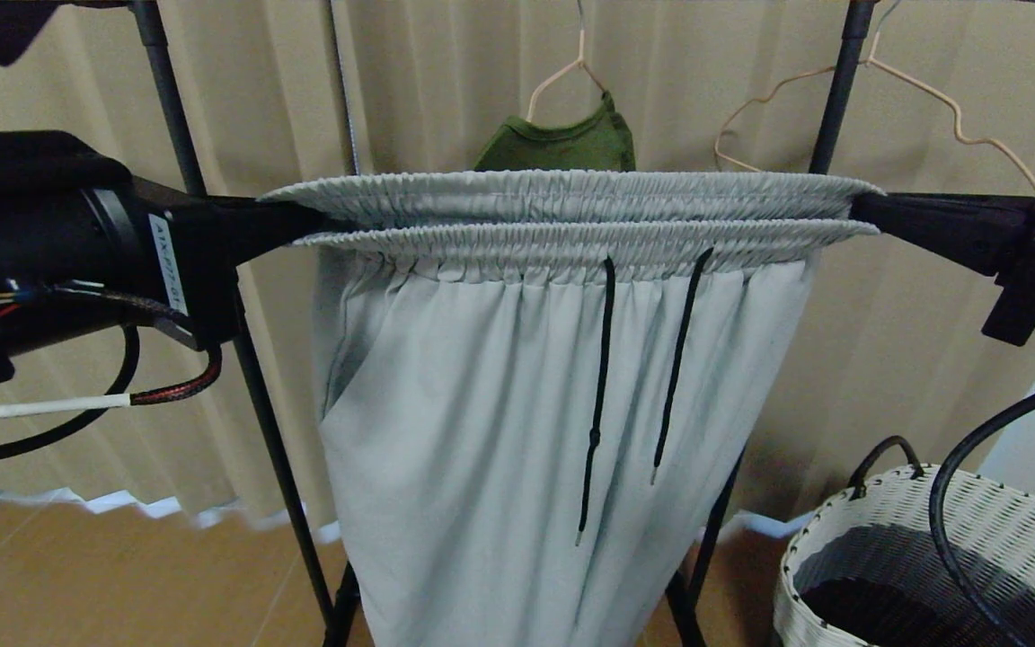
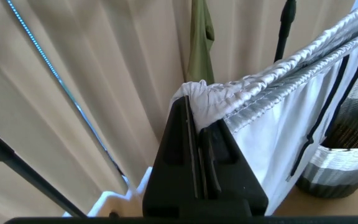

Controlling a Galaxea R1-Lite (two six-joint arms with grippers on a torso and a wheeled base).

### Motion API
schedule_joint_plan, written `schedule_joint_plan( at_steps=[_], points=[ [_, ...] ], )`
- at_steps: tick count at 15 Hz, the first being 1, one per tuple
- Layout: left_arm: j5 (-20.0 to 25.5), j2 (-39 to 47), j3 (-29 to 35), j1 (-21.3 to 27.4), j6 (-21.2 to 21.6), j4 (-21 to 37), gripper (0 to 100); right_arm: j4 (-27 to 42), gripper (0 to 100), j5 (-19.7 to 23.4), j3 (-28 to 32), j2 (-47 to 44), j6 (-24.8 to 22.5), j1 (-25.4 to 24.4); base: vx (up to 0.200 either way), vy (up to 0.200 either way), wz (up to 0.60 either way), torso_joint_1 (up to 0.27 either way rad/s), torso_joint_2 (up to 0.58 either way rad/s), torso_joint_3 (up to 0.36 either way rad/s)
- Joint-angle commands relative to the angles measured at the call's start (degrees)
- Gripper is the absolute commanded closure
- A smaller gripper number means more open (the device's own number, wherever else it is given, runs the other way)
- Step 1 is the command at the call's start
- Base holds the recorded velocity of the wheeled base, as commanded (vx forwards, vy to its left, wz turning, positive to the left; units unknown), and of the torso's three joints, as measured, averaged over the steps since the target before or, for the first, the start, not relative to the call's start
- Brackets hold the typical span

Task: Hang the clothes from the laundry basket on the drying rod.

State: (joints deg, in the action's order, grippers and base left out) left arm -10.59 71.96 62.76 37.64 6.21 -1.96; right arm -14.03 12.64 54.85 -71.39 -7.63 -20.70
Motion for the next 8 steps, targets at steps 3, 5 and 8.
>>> schedule_joint_plan(
  at_steps=[3,5,8],
  points=[
    [-0.1,-0.2,-0.9,0.1,-0.1,-0.1,100,-0.3,100,0.0,-0.4,0.1,0.0,0.0,0.000,0.000,0.00,0.000,0.00,0.000],
    [-0.1,-0.4,-1.1,0.0,-0.2,-0.1,100,0.0,100,0.1,-0.6,0.2,0.0,0.0,0.000,0.000,0.00,0.000,0.00,0.000],
    [-0.2,-0.3,-2.6,0.0,-0.2,-1.3,100,-0.1,100,0.1,-1.0,0.2,0.0,0.0,0.000,0.000,0.00,0.000,0.00,0.000]
  ],
)
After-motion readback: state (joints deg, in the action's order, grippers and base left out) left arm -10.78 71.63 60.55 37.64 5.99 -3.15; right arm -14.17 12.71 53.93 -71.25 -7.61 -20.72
